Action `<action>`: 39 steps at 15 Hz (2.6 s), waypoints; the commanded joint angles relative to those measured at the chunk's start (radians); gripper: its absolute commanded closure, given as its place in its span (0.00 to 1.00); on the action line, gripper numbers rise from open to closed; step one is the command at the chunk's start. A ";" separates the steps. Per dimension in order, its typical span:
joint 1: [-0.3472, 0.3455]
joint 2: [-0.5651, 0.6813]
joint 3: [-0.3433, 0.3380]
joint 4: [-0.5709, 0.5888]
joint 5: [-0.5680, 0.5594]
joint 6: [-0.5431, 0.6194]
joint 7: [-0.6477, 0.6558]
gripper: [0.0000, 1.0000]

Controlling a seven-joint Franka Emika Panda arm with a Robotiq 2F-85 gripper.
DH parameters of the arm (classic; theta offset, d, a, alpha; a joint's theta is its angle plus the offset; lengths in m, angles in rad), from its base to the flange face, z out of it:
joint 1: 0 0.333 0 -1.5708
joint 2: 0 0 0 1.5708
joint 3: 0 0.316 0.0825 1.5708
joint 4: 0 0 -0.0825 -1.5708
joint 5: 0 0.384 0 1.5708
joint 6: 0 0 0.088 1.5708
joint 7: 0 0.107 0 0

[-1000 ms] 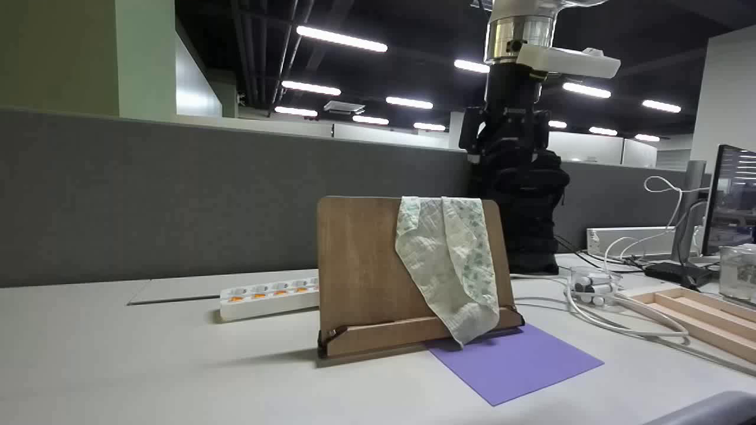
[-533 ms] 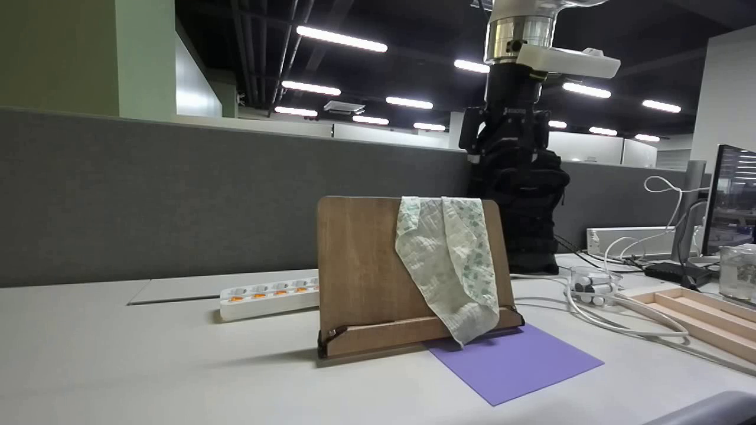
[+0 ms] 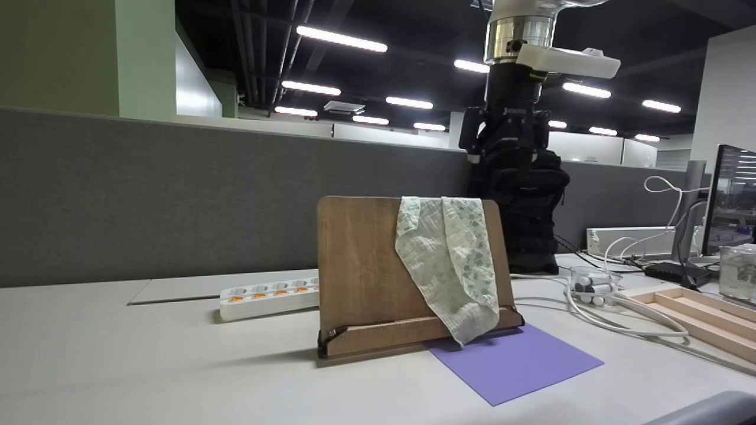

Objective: Move the cloth on the table

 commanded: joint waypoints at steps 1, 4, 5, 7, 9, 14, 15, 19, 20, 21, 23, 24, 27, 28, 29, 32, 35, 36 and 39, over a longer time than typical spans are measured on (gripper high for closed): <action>0.006 0.000 -0.005 0.001 -0.003 -0.003 0.002 0.00; -0.004 0.075 -0.013 0.027 -0.006 0.105 0.007 0.00; 0.002 0.104 -0.025 0.038 0.008 0.133 -0.017 0.00; 0.013 0.184 -0.054 0.072 0.052 0.186 -0.054 0.00; 0.039 0.262 -0.094 0.114 0.146 0.202 -0.147 0.00; 0.028 0.411 -0.101 0.223 0.297 0.188 -0.338 0.00; 0.023 0.437 -0.093 0.244 0.310 0.189 -0.369 0.00; 0.013 0.506 -0.056 0.299 0.293 0.198 -0.420 0.00; 0.011 0.517 -0.045 0.307 0.299 0.199 -0.433 0.25; 0.009 0.525 -0.034 0.314 0.304 0.200 -0.445 0.26; 0.006 0.537 -0.019 0.322 0.298 0.203 -0.450 0.40; 0.004 0.538 -0.011 0.323 0.299 0.202 -0.457 0.49; -0.002 0.525 0.002 0.312 0.306 0.195 -0.470 0.69; -0.003 0.519 0.003 0.307 0.305 0.193 -0.470 0.76; -0.003 0.509 0.003 0.298 0.299 0.190 -0.465 0.82; 0.006 0.478 -0.004 0.268 0.257 0.182 -0.413 1.00; 0.025 0.421 -0.032 0.214 0.132 0.152 -0.271 1.00; 0.028 0.392 -0.046 0.191 0.058 0.106 -0.185 1.00; 0.014 0.275 -0.055 0.112 -0.044 -0.039 -0.016 1.00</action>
